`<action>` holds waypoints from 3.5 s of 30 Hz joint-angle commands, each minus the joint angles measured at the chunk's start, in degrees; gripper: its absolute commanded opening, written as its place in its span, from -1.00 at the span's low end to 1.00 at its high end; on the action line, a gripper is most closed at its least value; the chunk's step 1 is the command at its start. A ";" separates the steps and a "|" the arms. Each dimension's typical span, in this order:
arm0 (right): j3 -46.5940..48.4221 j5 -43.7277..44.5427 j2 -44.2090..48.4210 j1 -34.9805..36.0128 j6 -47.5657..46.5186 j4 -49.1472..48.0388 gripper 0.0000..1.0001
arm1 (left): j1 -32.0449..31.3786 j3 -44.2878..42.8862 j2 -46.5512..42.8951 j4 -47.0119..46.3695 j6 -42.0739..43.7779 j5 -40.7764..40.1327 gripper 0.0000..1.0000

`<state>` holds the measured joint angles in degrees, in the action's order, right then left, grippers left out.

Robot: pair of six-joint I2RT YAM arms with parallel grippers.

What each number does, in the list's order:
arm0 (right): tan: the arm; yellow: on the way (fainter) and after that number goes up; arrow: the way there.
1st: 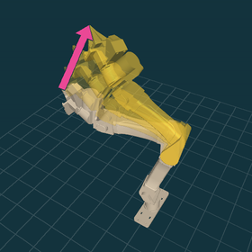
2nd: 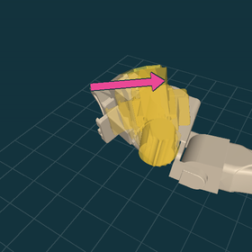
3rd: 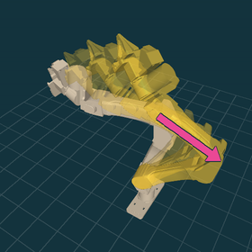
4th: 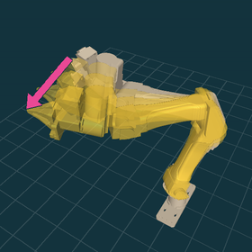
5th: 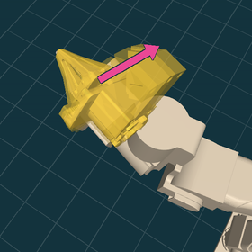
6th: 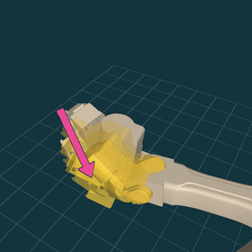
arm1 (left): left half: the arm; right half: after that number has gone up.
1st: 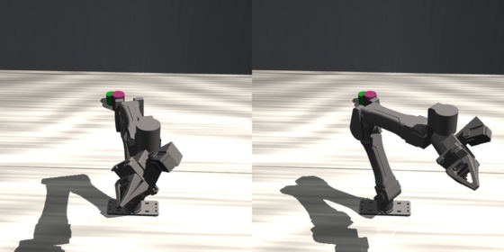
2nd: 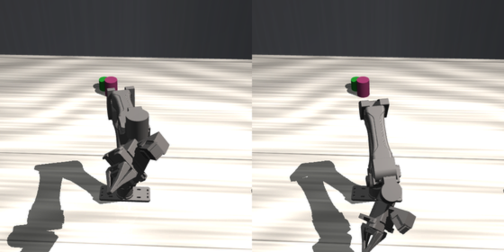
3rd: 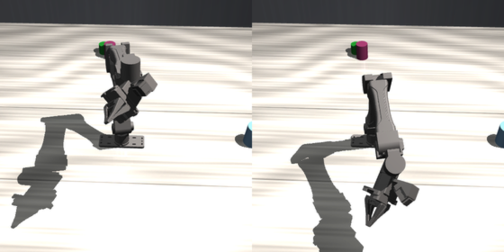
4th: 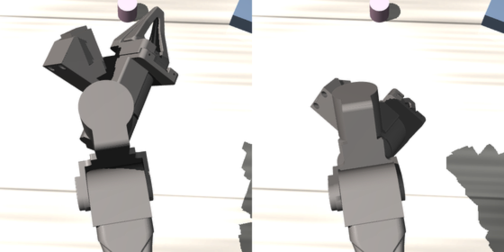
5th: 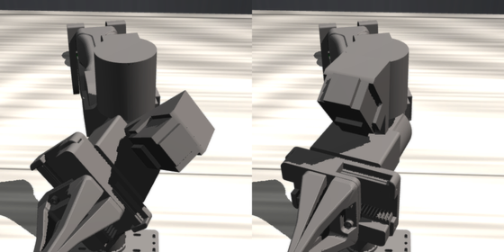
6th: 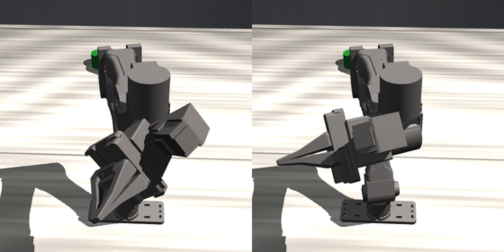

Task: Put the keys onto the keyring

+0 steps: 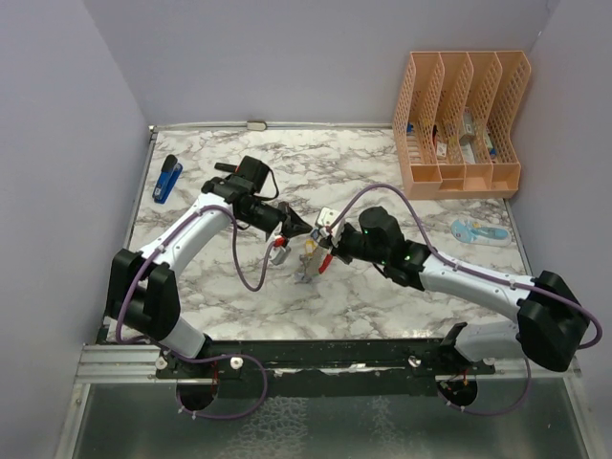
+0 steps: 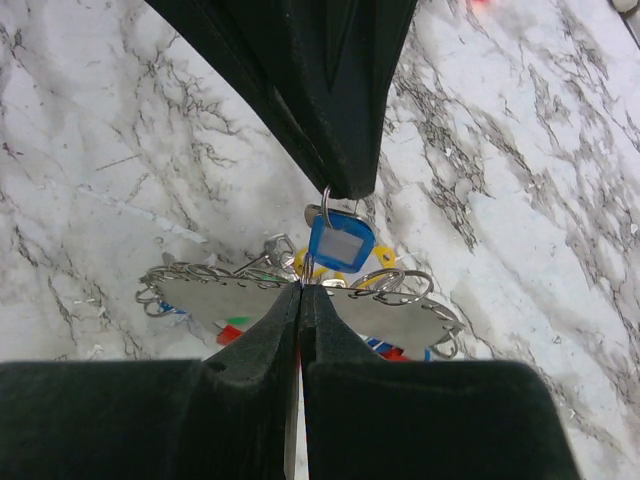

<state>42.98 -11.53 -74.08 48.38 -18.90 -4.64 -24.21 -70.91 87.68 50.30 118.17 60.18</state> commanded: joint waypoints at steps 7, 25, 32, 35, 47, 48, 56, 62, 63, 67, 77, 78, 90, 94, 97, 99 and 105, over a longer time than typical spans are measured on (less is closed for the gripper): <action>3.32 -0.45 -1.23 0.22 -3.55 -3.20 -0.98 | -1.68 2.42 -2.92 -5.97 -2.16 -2.15 -1.00; 6.03 -3.04 -0.12 0.22 -3.66 1.21 -0.98 | -2.10 5.71 -4.48 -11.67 -2.68 -4.90 -1.00; 6.77 -2.97 -0.89 0.18 -3.77 1.06 -0.98 | -2.18 5.69 -4.61 -9.96 -0.95 -3.89 -1.00; 7.17 -2.40 -1.39 0.22 -3.61 1.29 -0.98 | -2.26 5.39 -4.79 -8.80 0.00 -3.89 -1.00; 8.83 -1.69 -3.31 0.22 -2.90 2.35 -0.98 | -2.69 5.54 -5.41 -6.19 3.46 -4.51 -1.00; 8.92 -1.74 -3.38 0.22 -2.84 2.36 -0.98 | -2.71 5.37 -5.44 -5.88 3.81 -4.59 -1.00; 9.33 -0.64 -3.40 0.22 -2.09 2.66 -0.98 | -3.08 6.32 -5.58 -4.81 5.73 -5.45 -1.00; 9.97 -1.16 -3.54 0.22 -1.84 3.24 -0.97 | -3.35 6.70 -5.33 -6.69 4.87 -6.35 -1.00; 10.05 -1.27 -3.47 0.22 -1.77 3.24 -0.98 | -3.33 6.86 -5.26 -6.92 4.74 -6.48 -1.00; 10.22 -1.75 -3.33 0.22 -1.35 3.43 -0.98 | -3.30 7.57 -5.32 -9.67 3.57 -7.58 -1.00; 9.62 -1.71 -2.14 0.22 0.72 2.76 -0.97 | -3.39 8.90 -5.18 -13.24 2.41 -8.74 -1.00; 9.54 -1.59 -2.04 0.18 0.97 2.64 -0.98 | -3.39 9.00 -5.27 -13.37 2.40 -8.71 -1.00; 10.34 -1.08 -4.18 0.14 3.84 3.91 -0.98 | -3.39 10.83 -6.86 -16.11 1.43 -9.58 -1.00; 10.57 -2.02 -4.92 0.04 4.38 4.51 -0.98 | -3.39 10.55 -6.81 -19.06 -1.95 -10.15 -1.00; 10.46 -2.44 -5.00 0.05 4.46 4.64 -0.97 | -3.41 10.04 -6.60 -20.49 -3.36 -10.25 -1.00; 10.46 -2.32 -4.97 0.05 4.48 4.77 -0.97 | -3.39 9.97 -6.59 -21.17 -3.66 -10.26 -1.00; 9.99 -1.13 -4.24 0.05 4.65 4.66 -0.98 | -3.39 9.83 -7.05 -19.65 -3.02 -9.82 -1.00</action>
<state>51.51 -12.95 -78.96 48.38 -15.03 1.45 -27.24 -60.20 82.50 30.22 115.20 50.26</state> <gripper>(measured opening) 0.016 0.009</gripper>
